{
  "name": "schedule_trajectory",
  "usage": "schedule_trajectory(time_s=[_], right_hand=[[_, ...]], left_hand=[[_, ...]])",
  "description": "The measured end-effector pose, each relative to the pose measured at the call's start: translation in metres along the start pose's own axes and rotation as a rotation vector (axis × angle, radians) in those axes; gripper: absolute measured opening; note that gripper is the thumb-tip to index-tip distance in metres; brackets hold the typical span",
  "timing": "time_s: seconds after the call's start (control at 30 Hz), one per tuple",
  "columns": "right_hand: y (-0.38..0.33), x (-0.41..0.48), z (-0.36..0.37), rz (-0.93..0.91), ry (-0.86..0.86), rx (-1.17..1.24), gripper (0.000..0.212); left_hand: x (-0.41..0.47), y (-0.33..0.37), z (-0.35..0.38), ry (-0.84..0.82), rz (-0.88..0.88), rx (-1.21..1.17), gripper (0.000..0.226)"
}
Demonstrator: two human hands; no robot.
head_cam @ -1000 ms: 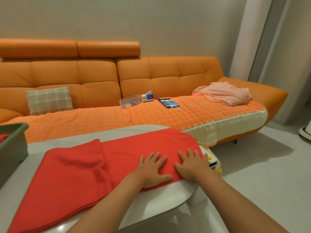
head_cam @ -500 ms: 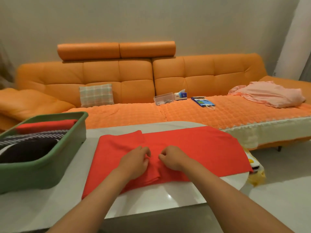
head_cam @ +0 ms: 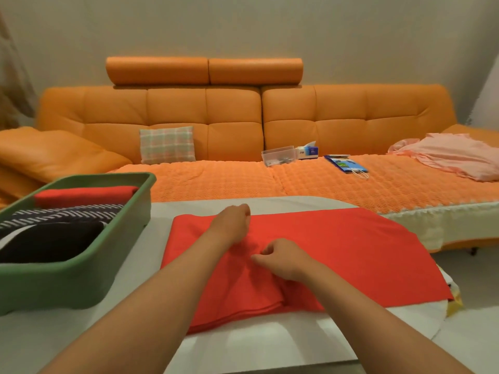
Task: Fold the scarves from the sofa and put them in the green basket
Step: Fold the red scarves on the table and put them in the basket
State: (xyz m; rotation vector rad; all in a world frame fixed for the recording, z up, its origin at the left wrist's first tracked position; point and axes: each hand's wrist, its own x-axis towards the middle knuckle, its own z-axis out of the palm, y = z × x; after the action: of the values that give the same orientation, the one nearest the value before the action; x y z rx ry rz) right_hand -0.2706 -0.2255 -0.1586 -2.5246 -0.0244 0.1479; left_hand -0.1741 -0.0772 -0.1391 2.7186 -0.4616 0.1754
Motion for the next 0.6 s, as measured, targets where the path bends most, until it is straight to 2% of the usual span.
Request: schedule_trajectory(time_s=[0.13, 0.2, 0.3, 0.37, 0.5, 0.6], right_hand=[[0.001, 0.008, 0.005, -0.001, 0.016, -0.092, 0.041], [0.001, 0.011, 0.006, -0.013, 0.022, -0.108, 0.039], [0.002, 0.013, 0.006, -0.055, 0.018, -0.057, 0.032], [-0.003, 0.011, 0.003, -0.065, 0.008, 0.091, 0.023], [-0.021, 0.001, -0.009, -0.006, -0.029, 0.545, 0.008], [-0.022, -0.007, -0.029, 0.056, -0.054, 0.830, 0.016]], left_hand=[[0.032, 0.005, 0.021, -0.128, -0.153, 0.178, 0.055], [0.037, 0.002, 0.031, -0.149, -0.188, 0.238, 0.052], [0.039, 0.000, 0.032, -0.087, -0.219, 0.223, 0.039], [0.041, 0.001, 0.018, -0.011, -0.258, 0.102, 0.037], [0.051, 0.011, -0.035, 0.113, -0.297, -0.150, 0.034], [0.054, 0.040, -0.061, 0.087, -0.248, -0.362, 0.033]])
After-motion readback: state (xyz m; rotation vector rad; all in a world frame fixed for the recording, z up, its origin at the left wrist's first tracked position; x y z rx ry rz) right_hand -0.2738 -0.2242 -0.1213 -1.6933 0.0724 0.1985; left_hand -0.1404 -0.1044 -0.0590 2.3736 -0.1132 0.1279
